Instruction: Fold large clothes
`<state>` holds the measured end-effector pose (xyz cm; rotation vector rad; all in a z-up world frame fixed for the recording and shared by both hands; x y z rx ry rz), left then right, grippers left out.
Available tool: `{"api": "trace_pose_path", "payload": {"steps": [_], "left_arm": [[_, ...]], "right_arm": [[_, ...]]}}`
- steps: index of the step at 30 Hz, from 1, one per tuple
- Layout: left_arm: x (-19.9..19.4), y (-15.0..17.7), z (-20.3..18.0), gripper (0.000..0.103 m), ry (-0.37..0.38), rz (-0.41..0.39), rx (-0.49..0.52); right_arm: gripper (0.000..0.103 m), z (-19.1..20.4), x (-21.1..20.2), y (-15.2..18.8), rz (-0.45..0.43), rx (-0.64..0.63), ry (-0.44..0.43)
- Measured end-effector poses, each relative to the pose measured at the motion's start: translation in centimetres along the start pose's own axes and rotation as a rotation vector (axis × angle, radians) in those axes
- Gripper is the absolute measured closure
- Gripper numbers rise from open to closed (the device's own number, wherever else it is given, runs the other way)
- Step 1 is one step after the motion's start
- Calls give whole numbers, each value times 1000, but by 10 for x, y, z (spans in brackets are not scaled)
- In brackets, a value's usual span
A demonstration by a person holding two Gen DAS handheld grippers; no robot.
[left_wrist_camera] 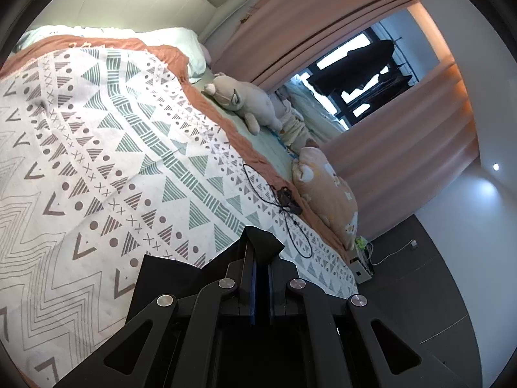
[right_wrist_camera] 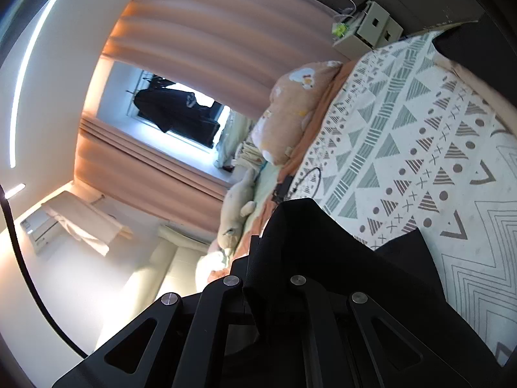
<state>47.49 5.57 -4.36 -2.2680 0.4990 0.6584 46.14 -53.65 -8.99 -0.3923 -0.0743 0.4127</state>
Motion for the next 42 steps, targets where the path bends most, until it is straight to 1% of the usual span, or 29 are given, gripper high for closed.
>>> {"api": "trace_pose_path", "payload": {"steps": [5, 6, 7, 8, 9, 10, 11, 12, 13, 15, 16, 20, 23, 27, 30, 32, 35, 38, 42], "left_arm": [[48, 8, 15, 98, -46, 53, -11], [56, 10, 18, 97, -58, 63, -14], [64, 11, 22, 96, -76, 74, -17], [72, 13, 25, 95, -93, 90, -22], [79, 16, 29, 89, -107, 109, -27], [84, 18, 33, 75, -118, 125, -33], [86, 19, 37, 65, -129, 128, -41], [85, 18, 41, 49, -138, 113, -49], [81, 16, 44, 42, -142, 86, -55], [73, 13, 49, 41, -156, 46, -45], [71, 14, 52, 41, -171, 45, -33], [64, 26, 71, 41, -217, 75, -20], [59, 37, 83, 41, -235, 99, -15], [51, 55, 96, 41, -269, 121, 16], [52, 73, 108, 41, -306, 152, 60], [56, 88, 115, 41, -320, 187, 91], [69, 105, 119, 41, -334, 226, 165], [85, 106, 116, 41, -318, 212, 213], [108, 104, 107, 41, -319, 249, 271]], "right_arm": [[99, -39, 19, 7, 12, 37, 56], [98, -45, 21, 7, 10, 47, 67], [97, -52, 21, 8, 5, 54, 92], [93, -61, 21, 8, 3, 61, 127], [76, -68, 20, 7, 2, 69, 149], [44, -76, 18, 7, -3, 85, 176], [32, -82, 14, 7, -17, 98, 197], [28, -85, 11, 7, -27, 101, 203], [28, -86, 7, 6, -25, 96, 207], [28, -87, -1, 6, -25, 84, 227], [28, -88, -5, 7, -24, 78, 238], [28, -94, -23, 12, -2, 67, 285], [28, -99, -37, 16, 9, 71, 310], [28, -102, -52, 23, 29, 35, 359], [28, -114, -61, 31, 77, -3, 429], [28, -127, -67, 40, 126, -16, 483], [28, -147, -72, 57, 207, -9, 514], [28, -161, -74, 73, 289, -24, 555], [28, -164, -72, 84, 344, -35, 548]]}}
Point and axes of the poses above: each gripper's, at about its wrist camera, not at the fingertips, and x roughly the way its jaws point, z to its left, y to its underside, the point moved 9 cm from there along x, roughly the way its jaws point, and after that the axes turned 14 degrees about -y, right-handed, at the moved point
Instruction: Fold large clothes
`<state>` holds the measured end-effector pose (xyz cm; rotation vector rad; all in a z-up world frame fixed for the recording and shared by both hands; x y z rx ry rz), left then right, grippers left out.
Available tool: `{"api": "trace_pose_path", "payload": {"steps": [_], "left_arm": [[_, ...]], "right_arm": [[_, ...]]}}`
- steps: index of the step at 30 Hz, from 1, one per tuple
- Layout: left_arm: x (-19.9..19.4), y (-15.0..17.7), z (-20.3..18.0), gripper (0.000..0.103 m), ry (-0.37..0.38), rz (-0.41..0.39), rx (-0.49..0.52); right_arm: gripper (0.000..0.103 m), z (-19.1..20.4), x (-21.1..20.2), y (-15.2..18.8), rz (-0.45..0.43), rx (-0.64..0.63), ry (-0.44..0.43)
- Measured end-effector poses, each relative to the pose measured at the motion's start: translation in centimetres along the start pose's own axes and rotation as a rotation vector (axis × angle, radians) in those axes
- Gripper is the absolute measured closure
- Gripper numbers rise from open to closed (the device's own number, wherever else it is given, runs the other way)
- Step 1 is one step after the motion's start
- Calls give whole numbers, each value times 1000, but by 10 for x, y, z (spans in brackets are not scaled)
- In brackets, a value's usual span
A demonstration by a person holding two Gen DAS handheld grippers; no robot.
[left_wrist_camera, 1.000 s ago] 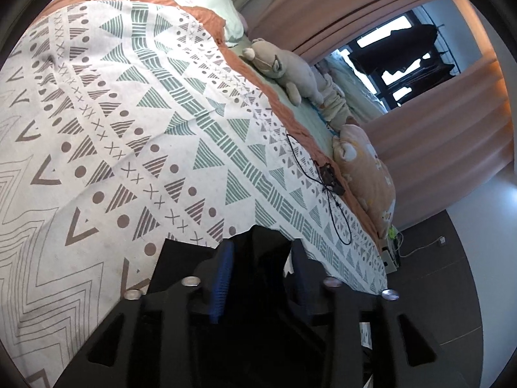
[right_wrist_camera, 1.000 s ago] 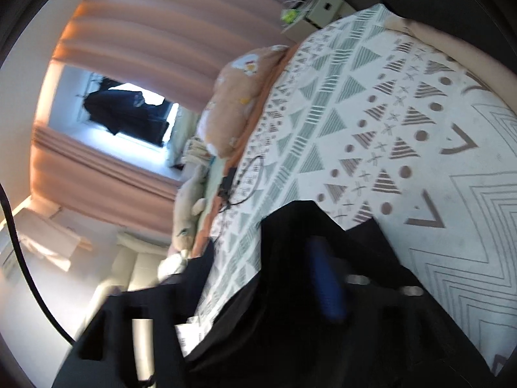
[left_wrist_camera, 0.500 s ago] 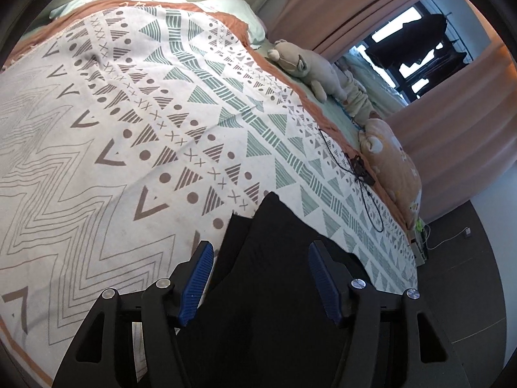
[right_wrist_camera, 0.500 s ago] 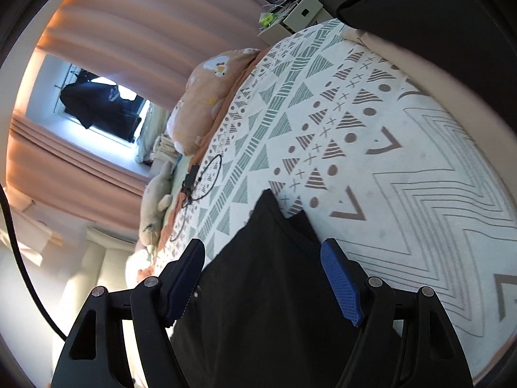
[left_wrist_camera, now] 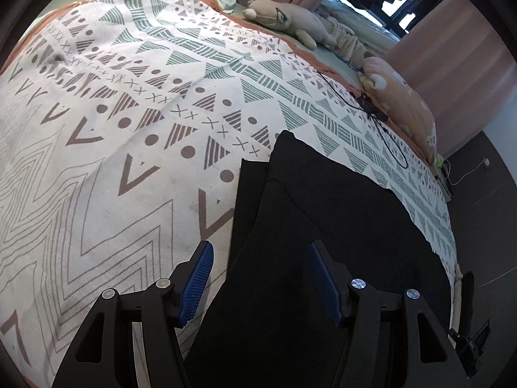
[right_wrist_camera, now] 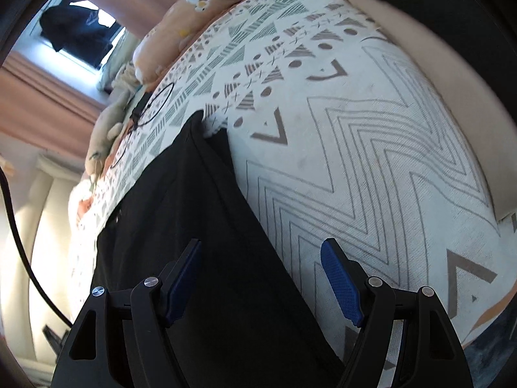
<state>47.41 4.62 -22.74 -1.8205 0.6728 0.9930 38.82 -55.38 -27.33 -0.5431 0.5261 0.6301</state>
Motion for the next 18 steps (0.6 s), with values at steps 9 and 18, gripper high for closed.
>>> {"api": "trace_pose_path", "payload": {"steps": [9, 18], "left_arm": [[42, -16, -36, 69, -42, 44, 168], [47, -38, -25, 101, -61, -16, 82]], "right_arm": [[34, 14, 11, -6, 3, -31, -46], [100, 20, 11, -20, -65, -83, -31]]}}
Point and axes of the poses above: each gripper's, at about its wrist camera, not at the fingertips, and x roughly the way its jaws point, z to its left, y to its underside, the point moved 9 cm from there along x, roughly the way its jaws point, and after that the axes turned 14 degrees about -y, right-handed, at the moved point
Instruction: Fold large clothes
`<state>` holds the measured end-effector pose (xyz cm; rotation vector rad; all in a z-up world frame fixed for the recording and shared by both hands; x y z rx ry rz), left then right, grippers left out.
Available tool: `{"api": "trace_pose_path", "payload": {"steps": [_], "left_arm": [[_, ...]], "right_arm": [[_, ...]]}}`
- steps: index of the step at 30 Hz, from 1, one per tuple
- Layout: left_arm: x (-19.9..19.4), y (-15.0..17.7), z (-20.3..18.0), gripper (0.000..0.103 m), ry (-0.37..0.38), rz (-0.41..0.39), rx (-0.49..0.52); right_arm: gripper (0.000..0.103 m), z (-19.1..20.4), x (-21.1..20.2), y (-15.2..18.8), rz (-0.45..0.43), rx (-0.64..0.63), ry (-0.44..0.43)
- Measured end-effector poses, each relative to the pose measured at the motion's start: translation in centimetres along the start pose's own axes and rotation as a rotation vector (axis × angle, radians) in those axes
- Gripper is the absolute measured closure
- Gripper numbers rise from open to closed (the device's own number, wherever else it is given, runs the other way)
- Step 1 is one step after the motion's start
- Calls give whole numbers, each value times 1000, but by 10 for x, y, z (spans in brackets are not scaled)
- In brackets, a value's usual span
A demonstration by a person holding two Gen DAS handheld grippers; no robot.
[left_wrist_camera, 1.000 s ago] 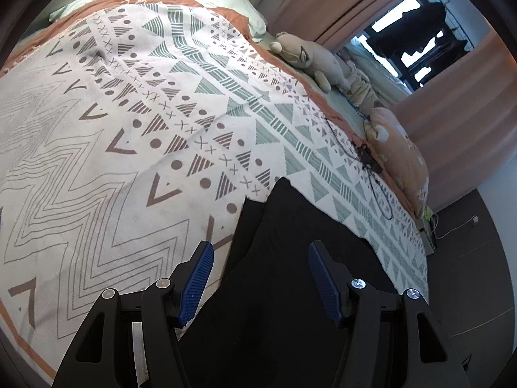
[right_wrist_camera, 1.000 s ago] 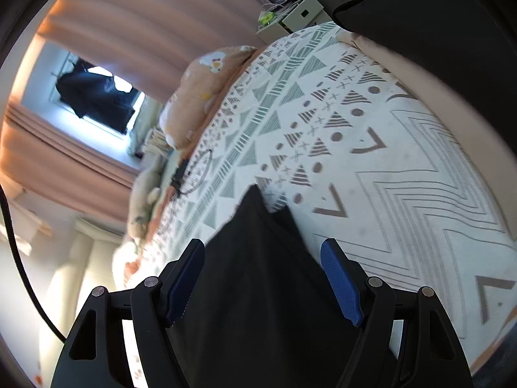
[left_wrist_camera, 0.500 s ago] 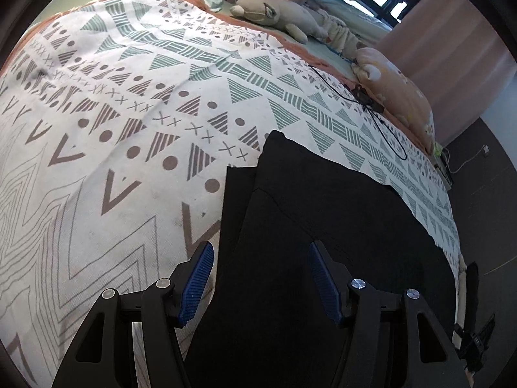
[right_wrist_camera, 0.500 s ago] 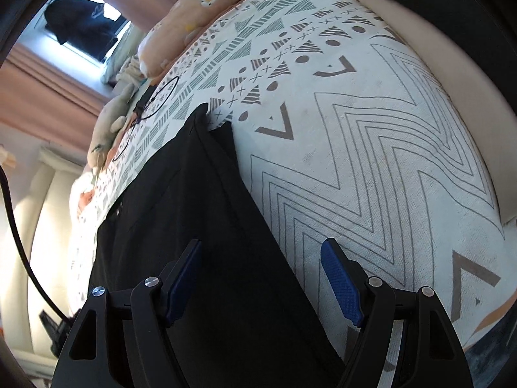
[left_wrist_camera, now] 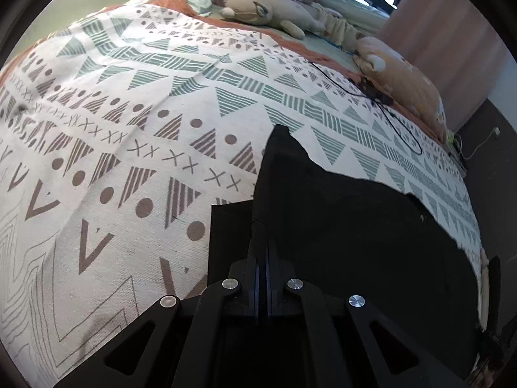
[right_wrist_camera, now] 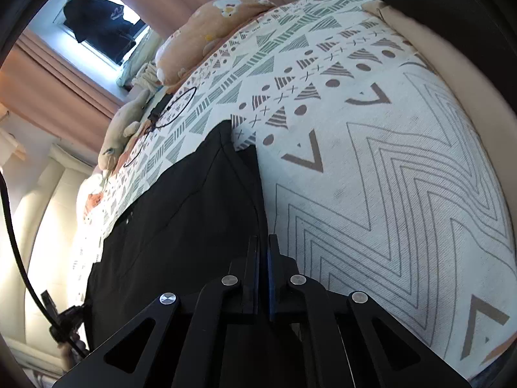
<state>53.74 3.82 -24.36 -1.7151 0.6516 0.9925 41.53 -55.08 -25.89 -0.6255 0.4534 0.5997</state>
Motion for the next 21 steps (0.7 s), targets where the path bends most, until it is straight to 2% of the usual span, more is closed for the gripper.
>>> {"api": "trace_pose_path", "payload": {"steps": [2, 4, 6, 8, 9, 10, 11, 12, 13, 16, 21], "left_arm": [[10, 1, 3, 101, -1, 41, -31], [17, 5, 0, 100, -14, 81, -11], [13, 8, -3, 100, -22, 87, 11], [2, 10, -3, 95, 0, 83, 9], [-5, 10, -2, 86, 18, 78, 1], [-13, 10, 1, 71, 28, 70, -8], [-21, 11, 4, 63, 31, 54, -17], [-30, 11, 8, 48, 32, 32, -27], [-39, 11, 13, 43, 36, 11, -36], [-59, 19, 25, 43, 59, -4, -57], [-79, 44, 55, 43, 75, 4, -105]], "right_arm": [[101, -6, -4, -1, -12, 1, 45], [101, -11, -8, -1, -11, 18, 69], [100, -15, -13, 0, -1, 50, 75], [99, -14, -22, 0, -10, 57, 70], [98, -12, -27, 0, -15, 51, 75], [97, -9, -32, 1, -15, 40, 81], [97, -5, -35, 2, -12, 34, 80], [93, -1, -38, 3, -7, 30, 69], [86, 4, -40, 4, -3, 24, 59], [70, 22, -50, 10, -3, -15, 54], [69, 53, -56, 24, 26, -62, 15]]}}
Point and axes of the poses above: each gripper's, at about its wrist camera, not at the fingertips, and x roughly the way its jaws point, z to its left, y to its underside, the point moved 9 cm from there along x, roughly the way its jaws point, and after that the axes turned 14 degrees about -y, right-handed, at the moved point
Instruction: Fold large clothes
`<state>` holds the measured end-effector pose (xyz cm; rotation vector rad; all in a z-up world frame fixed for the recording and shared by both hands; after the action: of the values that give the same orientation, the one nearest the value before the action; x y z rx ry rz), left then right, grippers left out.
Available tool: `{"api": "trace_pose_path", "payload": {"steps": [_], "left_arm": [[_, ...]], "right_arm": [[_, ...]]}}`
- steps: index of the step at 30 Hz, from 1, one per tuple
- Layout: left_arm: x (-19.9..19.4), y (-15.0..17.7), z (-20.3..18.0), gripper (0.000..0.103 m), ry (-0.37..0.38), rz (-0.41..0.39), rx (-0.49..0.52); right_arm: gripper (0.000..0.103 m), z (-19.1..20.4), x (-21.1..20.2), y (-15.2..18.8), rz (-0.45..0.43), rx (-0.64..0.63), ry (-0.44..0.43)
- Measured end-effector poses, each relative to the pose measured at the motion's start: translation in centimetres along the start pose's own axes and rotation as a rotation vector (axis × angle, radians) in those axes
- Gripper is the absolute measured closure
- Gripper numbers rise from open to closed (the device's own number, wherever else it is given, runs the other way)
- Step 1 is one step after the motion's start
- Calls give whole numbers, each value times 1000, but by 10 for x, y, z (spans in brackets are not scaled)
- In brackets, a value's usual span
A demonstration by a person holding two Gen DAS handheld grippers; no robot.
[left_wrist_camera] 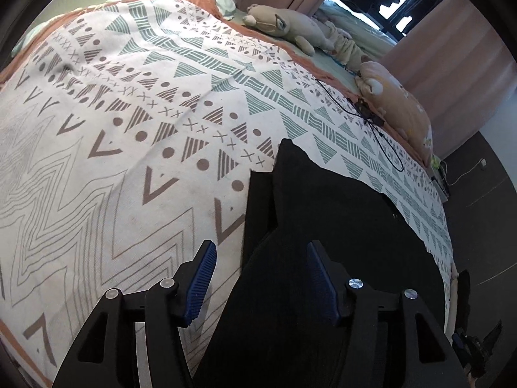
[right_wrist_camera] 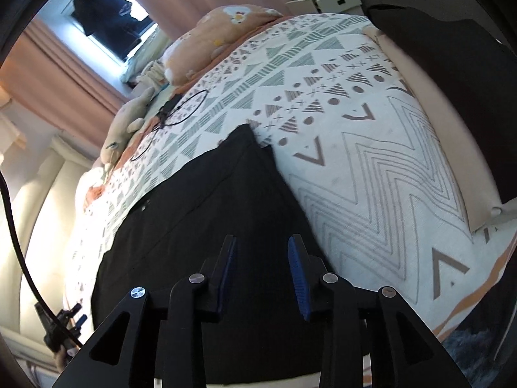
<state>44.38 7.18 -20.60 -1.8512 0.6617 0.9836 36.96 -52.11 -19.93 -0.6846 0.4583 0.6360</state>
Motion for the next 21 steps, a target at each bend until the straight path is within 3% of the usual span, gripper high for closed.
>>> {"api": "trace_pose_path", "payload": {"steps": [4, 11, 21], "left_arm": [[-12, 21, 21, 43, 24, 17, -54], [-35, 57, 48, 43, 78, 36, -110], [-46, 99, 58, 44, 168, 86, -153]], "right_arm": [[62, 24, 0, 13, 23, -37, -22], [62, 74, -2, 39, 61, -123, -62], [62, 131, 15, 102, 192, -253, -81]]}}
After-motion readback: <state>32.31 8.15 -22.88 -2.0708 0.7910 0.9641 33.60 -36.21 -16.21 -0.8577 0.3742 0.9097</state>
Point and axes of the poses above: each gripper's, at about its wrist camera, not at the fingertips, and x roughly the way its jaws point, z to its left, y to its underside, the point moved 9 cm from there along x, roughly the way its jaws point, and after that the axes turned 14 degrees about -y, right-handed, at the moved point
